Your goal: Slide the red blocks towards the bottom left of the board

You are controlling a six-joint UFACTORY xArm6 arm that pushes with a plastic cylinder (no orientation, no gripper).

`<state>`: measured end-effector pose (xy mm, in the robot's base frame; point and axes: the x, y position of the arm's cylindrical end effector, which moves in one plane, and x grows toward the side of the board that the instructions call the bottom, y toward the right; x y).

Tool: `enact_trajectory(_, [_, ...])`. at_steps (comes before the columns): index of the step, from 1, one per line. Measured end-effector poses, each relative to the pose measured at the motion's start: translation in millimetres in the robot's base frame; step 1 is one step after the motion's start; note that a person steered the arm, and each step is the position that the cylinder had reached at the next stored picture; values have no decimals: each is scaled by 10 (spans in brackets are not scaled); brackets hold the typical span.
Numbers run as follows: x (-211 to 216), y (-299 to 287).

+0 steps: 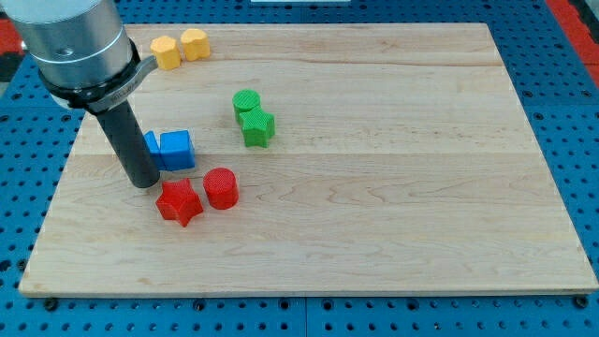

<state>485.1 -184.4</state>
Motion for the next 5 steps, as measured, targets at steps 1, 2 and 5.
enact_trajectory(1, [0, -60])
enact_trajectory(2, [100, -89])
enact_trajectory(5, [397, 239])
